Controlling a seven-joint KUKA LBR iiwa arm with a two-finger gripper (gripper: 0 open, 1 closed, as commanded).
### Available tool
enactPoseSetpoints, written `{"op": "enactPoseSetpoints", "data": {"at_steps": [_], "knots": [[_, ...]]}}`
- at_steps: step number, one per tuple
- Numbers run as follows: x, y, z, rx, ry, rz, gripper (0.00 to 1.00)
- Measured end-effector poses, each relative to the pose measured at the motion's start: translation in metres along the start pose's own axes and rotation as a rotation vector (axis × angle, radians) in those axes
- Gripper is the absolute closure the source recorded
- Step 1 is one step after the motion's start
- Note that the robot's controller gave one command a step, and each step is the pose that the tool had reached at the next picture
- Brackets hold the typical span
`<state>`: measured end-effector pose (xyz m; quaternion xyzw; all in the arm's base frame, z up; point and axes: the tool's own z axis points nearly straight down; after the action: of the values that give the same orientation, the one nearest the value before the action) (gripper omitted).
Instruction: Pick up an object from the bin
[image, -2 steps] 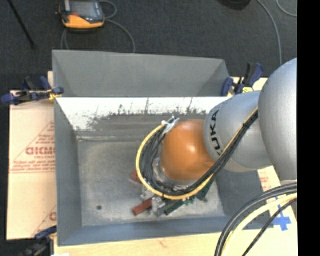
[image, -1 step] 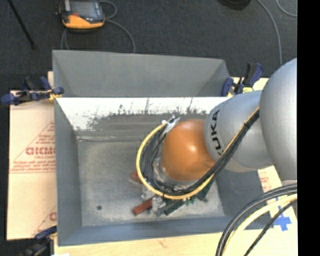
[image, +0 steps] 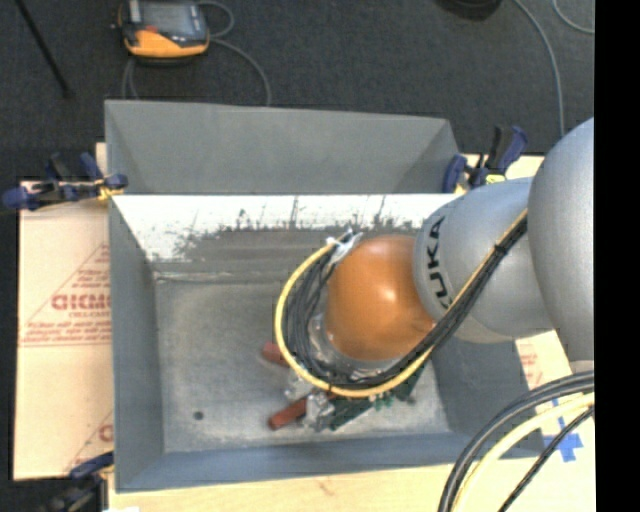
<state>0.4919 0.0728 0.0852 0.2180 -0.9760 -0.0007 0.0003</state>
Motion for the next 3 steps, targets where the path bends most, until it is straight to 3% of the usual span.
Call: {"op": "enactPoseSetpoints", "data": {"at_steps": [3], "knots": [[-0.001, -0.001, -0.047, 0.003, -0.004, 0.002, 1.0]]}}
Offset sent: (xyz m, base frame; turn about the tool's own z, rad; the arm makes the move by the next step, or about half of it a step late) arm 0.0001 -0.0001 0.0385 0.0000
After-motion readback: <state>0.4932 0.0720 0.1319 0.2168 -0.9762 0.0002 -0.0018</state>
